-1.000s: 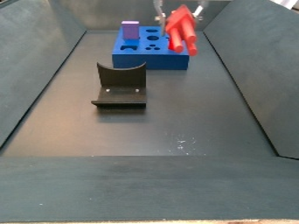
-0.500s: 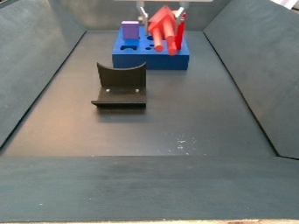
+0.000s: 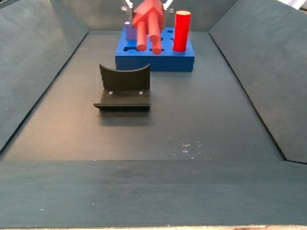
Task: Pick up the 3 prong object. Move up. Rotate the 3 prong object. Place the 3 prong object on the fixture. Regrasp the 3 prong object. Move to above the board. Insert the 3 prong object.
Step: Place the 3 prong object on the fixture.
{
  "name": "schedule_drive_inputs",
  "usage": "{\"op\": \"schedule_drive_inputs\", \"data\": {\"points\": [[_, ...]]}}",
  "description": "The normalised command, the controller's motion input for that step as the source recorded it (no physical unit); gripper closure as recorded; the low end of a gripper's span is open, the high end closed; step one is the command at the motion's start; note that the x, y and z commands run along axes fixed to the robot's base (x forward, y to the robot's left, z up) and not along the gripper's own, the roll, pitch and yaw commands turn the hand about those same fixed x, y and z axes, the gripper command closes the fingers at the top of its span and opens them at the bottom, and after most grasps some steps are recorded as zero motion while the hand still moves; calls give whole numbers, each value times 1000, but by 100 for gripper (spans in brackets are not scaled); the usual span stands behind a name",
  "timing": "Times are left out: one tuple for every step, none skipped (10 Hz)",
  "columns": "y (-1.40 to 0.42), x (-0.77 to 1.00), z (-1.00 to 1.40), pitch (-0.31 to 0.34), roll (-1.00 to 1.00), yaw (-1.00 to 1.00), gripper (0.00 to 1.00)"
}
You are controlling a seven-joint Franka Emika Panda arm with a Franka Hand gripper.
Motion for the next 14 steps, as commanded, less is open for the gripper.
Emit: {"op": "schedule_drive_inputs", "data": {"points": [[116, 805, 49, -8, -1000, -120, 100], [77, 700, 13, 1, -1000, -119, 100], [61, 615, 0, 12, -1000, -119, 100], [53, 503, -9, 22, -1000, -121, 100], [51, 419, -8, 30, -993, -126, 100], [49, 336, -12, 32, -828, -113, 100], [49, 228, -14, 31, -605, -94, 100], [49, 146, -16, 32, -436, -87, 100], [36, 56, -5, 23, -242, -78, 100], [131, 113, -1000, 254, -1000, 17, 100], [136, 121, -1000, 237, -941, -9, 100], [137, 134, -1000, 254, -826, -69, 100], [136, 145, -1000, 252, -731, -102, 100], [138, 155, -1000, 205, -473, -173, 100]]}}
